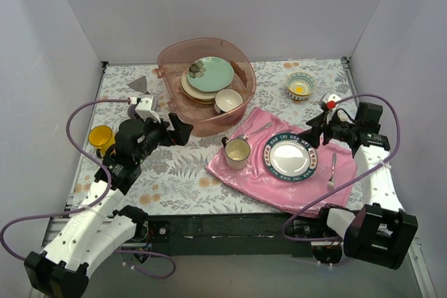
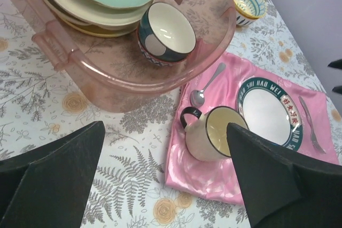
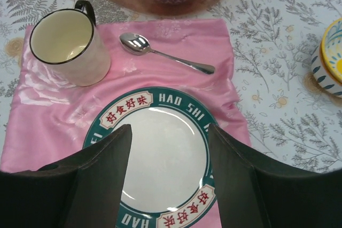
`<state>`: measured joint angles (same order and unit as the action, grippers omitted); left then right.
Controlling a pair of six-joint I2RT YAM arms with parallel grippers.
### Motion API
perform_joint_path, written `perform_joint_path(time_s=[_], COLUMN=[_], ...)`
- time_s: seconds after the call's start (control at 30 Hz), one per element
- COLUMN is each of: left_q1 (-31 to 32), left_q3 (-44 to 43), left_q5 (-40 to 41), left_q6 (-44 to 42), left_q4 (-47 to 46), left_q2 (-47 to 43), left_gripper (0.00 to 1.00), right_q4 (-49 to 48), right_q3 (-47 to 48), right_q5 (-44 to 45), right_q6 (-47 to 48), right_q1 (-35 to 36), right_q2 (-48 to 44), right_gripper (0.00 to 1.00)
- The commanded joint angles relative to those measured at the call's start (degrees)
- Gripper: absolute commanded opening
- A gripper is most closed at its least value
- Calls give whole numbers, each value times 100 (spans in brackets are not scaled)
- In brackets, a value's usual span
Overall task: Place the mixed dishes into the plastic bin
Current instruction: Place the bowl in the plastic bin, then pick up the bowl from the center of the board.
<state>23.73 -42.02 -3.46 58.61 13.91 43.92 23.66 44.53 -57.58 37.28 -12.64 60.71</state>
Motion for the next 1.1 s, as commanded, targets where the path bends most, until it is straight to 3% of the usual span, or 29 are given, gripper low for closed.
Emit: perform_joint_path(time_s=[0.0,0.37,0.7,0.8,1.07], left_q1=[-26,-35,-35,-61,-96], left_q3=[369,528,537,537,537], left_q5=[188,267,513,548,584], left_q6=[-131,-174,-209,-218,-227], left_q4=[-231,-178,-170,-170,-178], left_q2=[-305,-314,-270,-244,-182], left_gripper=[98,98,98,98,98], right_q4=[358,411,368,437,622], right_q3=[870,2637,4043,4623,5600], right_q5=[711,2909,4753,5133,5134], right_q6=[254,-439,-1160,-1459,-1741], right_q1=[296,1527,2099,2143,2143], right_q2=[406,2154,3701,4264,5460], right_gripper=[67,66,65,64,63])
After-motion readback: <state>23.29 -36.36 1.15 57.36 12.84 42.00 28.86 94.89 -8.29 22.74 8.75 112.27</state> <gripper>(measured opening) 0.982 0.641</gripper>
